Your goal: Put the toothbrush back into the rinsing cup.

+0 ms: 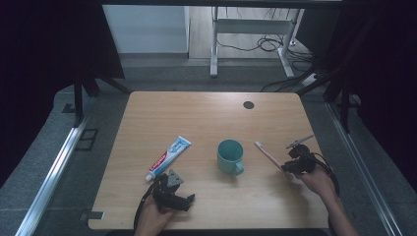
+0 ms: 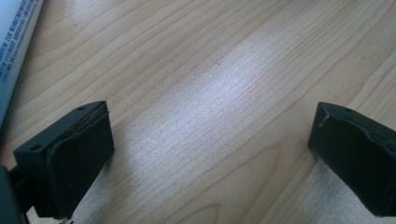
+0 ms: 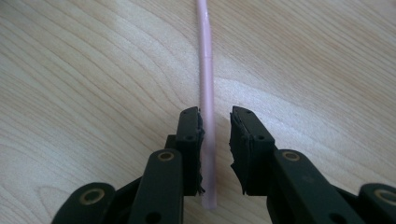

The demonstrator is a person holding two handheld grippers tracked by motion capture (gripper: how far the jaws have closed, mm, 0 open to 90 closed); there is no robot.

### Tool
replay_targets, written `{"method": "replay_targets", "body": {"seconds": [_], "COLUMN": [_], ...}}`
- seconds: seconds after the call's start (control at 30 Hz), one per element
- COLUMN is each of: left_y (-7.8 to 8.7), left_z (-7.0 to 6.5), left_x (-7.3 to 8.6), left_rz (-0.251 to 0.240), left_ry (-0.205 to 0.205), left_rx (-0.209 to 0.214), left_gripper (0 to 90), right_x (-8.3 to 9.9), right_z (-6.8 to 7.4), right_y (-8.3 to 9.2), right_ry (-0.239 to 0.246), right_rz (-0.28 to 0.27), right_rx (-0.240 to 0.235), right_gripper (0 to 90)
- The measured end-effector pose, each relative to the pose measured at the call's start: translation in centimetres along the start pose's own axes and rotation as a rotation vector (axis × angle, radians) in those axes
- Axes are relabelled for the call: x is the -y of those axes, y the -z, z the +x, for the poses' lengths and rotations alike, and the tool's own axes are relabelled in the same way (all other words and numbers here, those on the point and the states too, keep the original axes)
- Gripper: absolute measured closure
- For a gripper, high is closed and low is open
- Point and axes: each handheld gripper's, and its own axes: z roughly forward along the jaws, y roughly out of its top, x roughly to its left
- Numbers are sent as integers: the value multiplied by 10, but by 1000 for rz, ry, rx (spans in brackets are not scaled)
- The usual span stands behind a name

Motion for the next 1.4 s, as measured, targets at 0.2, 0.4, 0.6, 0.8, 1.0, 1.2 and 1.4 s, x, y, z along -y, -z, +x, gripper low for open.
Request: {"method": "replay_targets", "body": {"seconds": [0.2, 0.4, 0.6, 0.8, 1.0, 1.2, 1.4], "left_y": [0, 0, 0, 0, 0, 0, 0], "left_z": [0, 0, 0, 0, 0, 0, 0], "left_x": [0, 0, 0, 0, 0, 0, 0], "left_rz": [0, 1, 1, 0, 0, 1, 1], "left_ry": [0, -1, -2, -1, -1, -1, -1], "left_rx": [0, 0, 0, 0, 0, 0, 0], "left_gripper": [0, 0, 0, 0, 0, 0, 0], "right_x": [-19, -36, -49, -57, -62, -66, -69], "right_z": [4, 7, 8, 7, 6, 4, 6], "right_y": [-6, -12, -17, -25, -32, -34, -35], "right_ry": [38, 71, 90, 95, 90, 90, 79], "right_rz": [99, 177, 246, 310, 351, 372, 397], "right_rx": [4, 25, 33, 31, 31, 36, 40], "right_gripper": [731, 736, 744, 744, 751, 817, 833]}}
